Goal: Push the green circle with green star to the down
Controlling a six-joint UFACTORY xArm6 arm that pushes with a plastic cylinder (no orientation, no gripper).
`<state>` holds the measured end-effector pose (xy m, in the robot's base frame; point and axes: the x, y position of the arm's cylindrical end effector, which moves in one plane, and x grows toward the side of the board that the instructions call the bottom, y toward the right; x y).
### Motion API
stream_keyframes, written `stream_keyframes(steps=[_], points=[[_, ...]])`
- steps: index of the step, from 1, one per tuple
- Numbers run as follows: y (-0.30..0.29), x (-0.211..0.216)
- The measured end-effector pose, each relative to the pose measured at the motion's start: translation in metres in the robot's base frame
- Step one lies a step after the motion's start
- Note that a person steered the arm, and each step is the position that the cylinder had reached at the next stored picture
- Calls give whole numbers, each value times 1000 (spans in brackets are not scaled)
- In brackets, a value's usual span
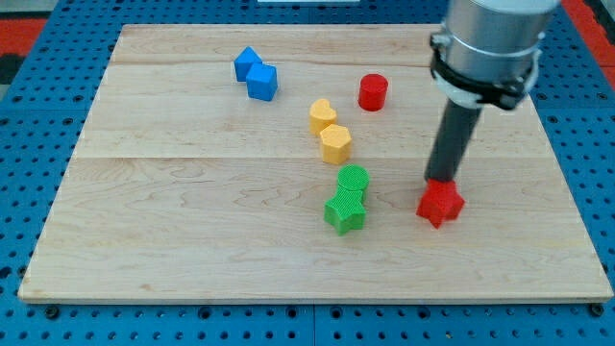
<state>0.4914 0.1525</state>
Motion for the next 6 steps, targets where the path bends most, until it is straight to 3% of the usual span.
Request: stream_keyframes(steps=[1, 2, 4, 5, 6], points=[[3, -5], [-16, -43], [-158, -19], [-203, -5], [-198, 17]])
